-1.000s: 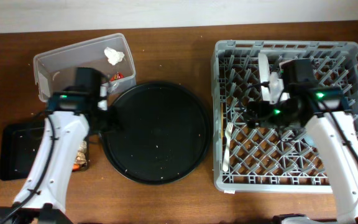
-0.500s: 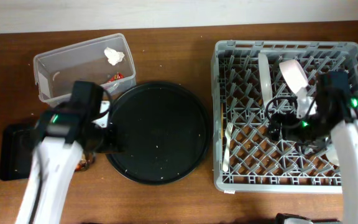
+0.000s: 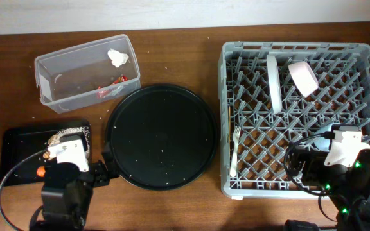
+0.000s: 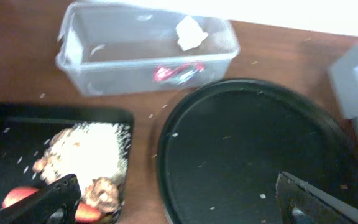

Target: Sort waste into correct bins and load items into the dishwasher rack

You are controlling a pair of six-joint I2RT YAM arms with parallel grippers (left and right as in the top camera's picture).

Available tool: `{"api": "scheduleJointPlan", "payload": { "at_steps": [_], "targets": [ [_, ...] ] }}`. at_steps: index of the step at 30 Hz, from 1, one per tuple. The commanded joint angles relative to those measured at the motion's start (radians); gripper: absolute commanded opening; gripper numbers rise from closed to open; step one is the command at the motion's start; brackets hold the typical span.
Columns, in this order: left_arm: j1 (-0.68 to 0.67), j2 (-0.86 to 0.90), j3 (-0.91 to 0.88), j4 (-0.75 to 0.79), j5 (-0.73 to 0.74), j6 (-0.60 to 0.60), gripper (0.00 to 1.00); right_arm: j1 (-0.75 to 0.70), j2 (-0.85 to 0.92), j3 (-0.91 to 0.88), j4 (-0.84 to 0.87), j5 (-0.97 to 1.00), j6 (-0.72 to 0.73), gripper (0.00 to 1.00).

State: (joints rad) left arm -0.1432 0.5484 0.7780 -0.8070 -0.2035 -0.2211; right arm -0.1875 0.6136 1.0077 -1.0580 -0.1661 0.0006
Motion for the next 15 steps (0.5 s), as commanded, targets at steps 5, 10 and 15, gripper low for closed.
{"api": "scheduleJointPlan", "payload": {
  "at_steps": [5,10,15],
  "targets": [
    [0.003,0.015,-0.006,0.003,-0.097,-0.032,0.99,-0.003,0.002,-0.017,-0.001,0.024,0.000,0.98],
    [0.003,0.015,-0.006,0.003,-0.097,-0.032,0.99,-0.003,0.002,-0.017,-0.001,0.024,0.000,0.98],
    [0.003,0.015,-0.006,0.003,-0.097,-0.032,0.99,0.105,0.003,-0.017,-0.001,0.021,-0.001,0.98]
  ]
}}
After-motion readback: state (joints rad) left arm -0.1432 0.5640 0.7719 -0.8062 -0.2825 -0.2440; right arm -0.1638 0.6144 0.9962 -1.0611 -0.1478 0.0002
